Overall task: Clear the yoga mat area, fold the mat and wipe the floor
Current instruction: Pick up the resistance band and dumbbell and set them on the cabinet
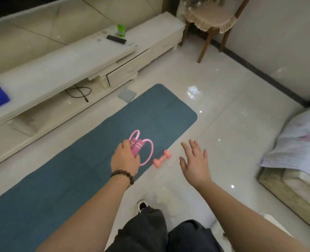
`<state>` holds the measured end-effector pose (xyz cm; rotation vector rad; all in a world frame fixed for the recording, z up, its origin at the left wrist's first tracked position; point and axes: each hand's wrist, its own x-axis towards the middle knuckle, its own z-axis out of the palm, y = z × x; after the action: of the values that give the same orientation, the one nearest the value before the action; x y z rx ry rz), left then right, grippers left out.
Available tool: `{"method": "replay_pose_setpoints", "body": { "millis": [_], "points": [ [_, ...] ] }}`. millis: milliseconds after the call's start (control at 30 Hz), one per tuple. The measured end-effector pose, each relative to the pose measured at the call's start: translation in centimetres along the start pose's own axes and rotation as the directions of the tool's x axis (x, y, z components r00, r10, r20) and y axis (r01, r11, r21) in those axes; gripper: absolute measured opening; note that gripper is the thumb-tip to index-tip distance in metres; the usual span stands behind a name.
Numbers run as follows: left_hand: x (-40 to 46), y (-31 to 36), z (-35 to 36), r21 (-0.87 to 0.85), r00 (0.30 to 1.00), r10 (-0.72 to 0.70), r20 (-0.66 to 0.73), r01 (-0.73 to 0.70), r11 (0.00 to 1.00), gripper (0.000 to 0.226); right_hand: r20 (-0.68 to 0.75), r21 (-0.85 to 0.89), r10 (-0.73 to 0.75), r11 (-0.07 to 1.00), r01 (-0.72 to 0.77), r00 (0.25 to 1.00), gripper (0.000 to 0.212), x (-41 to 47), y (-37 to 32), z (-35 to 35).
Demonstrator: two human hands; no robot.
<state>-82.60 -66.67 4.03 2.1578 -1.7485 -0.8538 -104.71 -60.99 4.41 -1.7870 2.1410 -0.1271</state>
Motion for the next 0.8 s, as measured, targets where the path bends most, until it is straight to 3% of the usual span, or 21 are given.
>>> {"method": "replay_pose_setpoints", "body": {
  "millis": [200,400,600,800],
  "points": [
    [3.4,2.4,2.4,-0.023,0.986,-0.147,-0.077,0.146,0.989,0.035,0.085,-0.043,-0.18,0.982,0.184,0.98,0.05,9.1,1.6,-0.4],
    [5.3,5.6,6.9,-0.108,0.898,-0.392,-0.198,0.377,0.92,0.033,0.299,-0.083,-0.397,0.895,0.438,0.868,0.051,18.9,4.4,0.2],
    [5.3,8.9,9.5,-0.228,0.689,-0.64,-0.34,0.6,0.767,0.033,0.494,-0.062,-0.547,0.753,0.655,0.676,0.051,25.6,7.1,-0.1],
    [5.2,10.7,14.9,-0.334,0.534,-0.782,-0.322,0.708,0.622,0.032,0.621,-0.051,-0.586,0.632,0.773,0.52,0.052,29.2,10.0,2.6]
  ]
}}
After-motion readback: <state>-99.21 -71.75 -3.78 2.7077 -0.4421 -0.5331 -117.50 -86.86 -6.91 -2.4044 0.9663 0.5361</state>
